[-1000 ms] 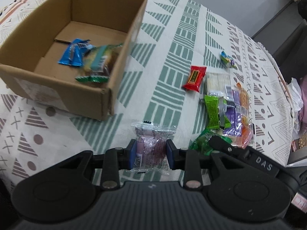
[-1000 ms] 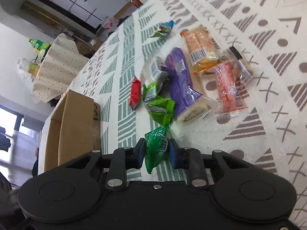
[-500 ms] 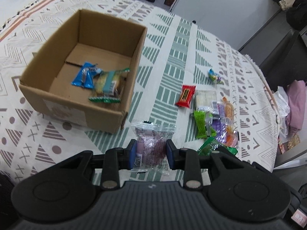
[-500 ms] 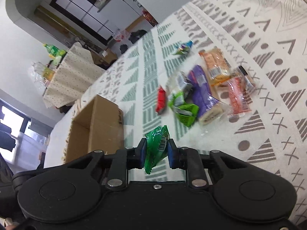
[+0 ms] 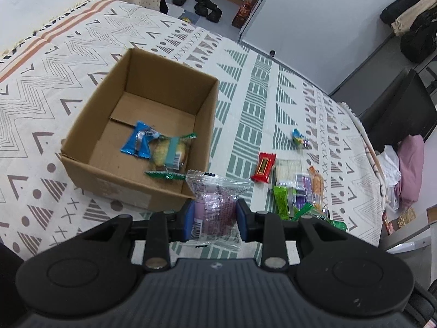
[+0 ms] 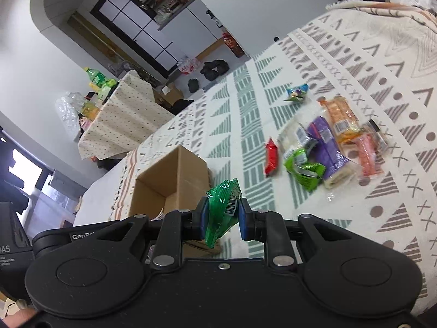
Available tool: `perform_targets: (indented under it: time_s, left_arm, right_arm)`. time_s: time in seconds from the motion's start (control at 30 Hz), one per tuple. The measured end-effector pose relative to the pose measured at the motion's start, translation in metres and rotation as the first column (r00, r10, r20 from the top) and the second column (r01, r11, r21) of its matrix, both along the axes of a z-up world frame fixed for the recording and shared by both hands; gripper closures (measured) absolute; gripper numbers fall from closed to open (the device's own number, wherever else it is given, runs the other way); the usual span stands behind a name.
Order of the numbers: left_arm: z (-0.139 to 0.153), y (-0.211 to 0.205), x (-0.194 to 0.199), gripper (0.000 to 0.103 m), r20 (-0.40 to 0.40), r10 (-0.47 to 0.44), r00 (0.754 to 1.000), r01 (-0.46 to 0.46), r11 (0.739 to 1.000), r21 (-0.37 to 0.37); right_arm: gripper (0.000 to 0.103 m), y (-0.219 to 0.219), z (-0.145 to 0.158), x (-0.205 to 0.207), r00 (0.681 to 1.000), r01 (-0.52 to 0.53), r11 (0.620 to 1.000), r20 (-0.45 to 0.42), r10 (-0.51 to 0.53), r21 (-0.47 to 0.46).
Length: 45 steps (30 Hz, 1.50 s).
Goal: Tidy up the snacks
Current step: 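Carry both packets over the box and open both grippers to drop them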
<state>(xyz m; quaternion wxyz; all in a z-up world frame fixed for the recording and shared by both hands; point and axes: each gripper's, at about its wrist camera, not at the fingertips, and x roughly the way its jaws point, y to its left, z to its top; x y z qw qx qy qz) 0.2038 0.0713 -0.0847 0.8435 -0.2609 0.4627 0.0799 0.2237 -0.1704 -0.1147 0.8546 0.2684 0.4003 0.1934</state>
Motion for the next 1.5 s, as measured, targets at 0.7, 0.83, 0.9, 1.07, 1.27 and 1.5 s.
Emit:
perform_targets:
  time_s: [0.7, 0.83, 0.9, 1.07, 1.27, 1.5]
  left_arm:
    - [0.011, 0.052, 0.002, 0.072, 0.041, 0.042, 0.998, -0.042, 0.999, -0.014]
    - [0.011, 0.063, 0.004, 0.072, 0.047, 0.051, 0.998, -0.050, 0.999, -0.009]
    - [0.009, 0.068, 0.005, 0.072, 0.046, 0.060, 0.997, -0.059, 0.998, -0.015]
    - [0.001, 0.081, 0.011, 0.072, 0.027, 0.087, 0.996, -0.086, 0.996, -0.032]
    - [-0.004, 0.098, 0.020, 0.072, 0.021, 0.115, 0.993, -0.114, 0.993, -0.024]
    - [-0.012, 0.114, 0.027, 0.072, -0.004, 0.142, 0.990, -0.142, 0.990, -0.020]
  right_arm:
    - [0.081, 0.049, 0.026, -0.002, 0.998, -0.006, 0.999, 0.065, 0.008, -0.031]
    - [0.081, 0.062, 0.025, 0.001, 0.998, -0.021, 0.999, 0.062, 0.023, -0.034]
    - [0.081, 0.068, 0.023, 0.005, 0.998, -0.029, 0.999, 0.056, 0.031, -0.035]
    - [0.081, 0.086, 0.019, 0.012, 0.997, -0.054, 0.998, 0.044, 0.056, -0.045]
    - [0.081, 0.111, 0.016, 0.020, 0.995, -0.092, 0.994, 0.027, 0.094, -0.055]
    - [0.081, 0.136, 0.016, 0.031, 0.992, -0.123, 0.991, 0.025, 0.124, -0.057]
